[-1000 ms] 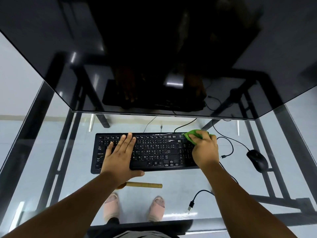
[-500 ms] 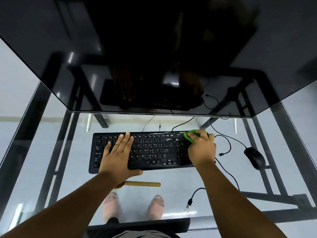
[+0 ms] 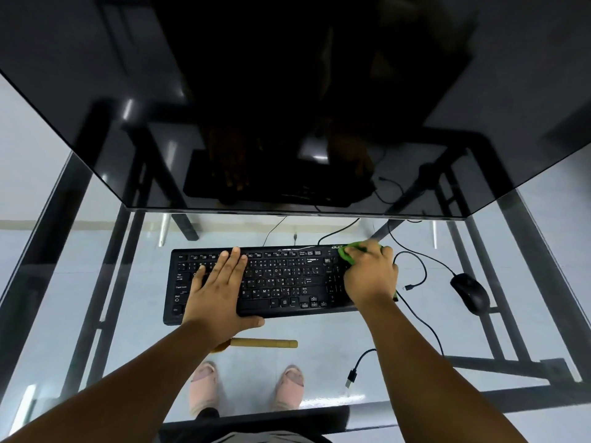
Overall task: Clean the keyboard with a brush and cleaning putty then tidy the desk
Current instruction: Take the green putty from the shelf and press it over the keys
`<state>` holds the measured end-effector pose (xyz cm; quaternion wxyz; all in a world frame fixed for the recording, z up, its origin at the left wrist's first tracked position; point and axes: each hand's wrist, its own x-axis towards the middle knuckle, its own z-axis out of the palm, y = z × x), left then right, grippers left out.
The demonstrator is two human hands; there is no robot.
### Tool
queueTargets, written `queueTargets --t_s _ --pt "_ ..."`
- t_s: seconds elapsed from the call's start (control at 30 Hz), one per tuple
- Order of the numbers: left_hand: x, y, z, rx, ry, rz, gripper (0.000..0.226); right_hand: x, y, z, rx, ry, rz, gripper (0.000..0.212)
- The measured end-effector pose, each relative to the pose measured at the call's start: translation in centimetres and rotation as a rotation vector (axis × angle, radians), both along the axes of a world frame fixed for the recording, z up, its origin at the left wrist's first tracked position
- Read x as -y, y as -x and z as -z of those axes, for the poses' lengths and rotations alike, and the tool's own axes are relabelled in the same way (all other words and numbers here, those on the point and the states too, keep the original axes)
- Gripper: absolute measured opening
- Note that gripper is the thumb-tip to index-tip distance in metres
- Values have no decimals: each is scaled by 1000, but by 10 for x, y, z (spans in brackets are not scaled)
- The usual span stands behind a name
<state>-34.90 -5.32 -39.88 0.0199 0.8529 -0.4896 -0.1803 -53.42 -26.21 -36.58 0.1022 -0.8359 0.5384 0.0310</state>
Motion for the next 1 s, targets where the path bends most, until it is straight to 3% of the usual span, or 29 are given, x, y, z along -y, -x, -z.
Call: queueTargets --t_s 0.17,0.4,0.6,0.83,1.0 --pt "1 0 0 -7 8 4 123 -12 -12 4 15 -13 -151 61" --pt "-2 -2 0 -14 13 8 125 4 3 0 -8 -20 49 56" --pt "-10 -11 0 -19 14 -4 127 -5 -21 14 261 -91 -18 53" --pt "-25 -23 -2 -42 39 -41 129 -16 -43 14 196 -120 -374 57" --pt "-37 -32 -2 -39 60 -67 127 -8 -32 16 238 -43 -153 56"
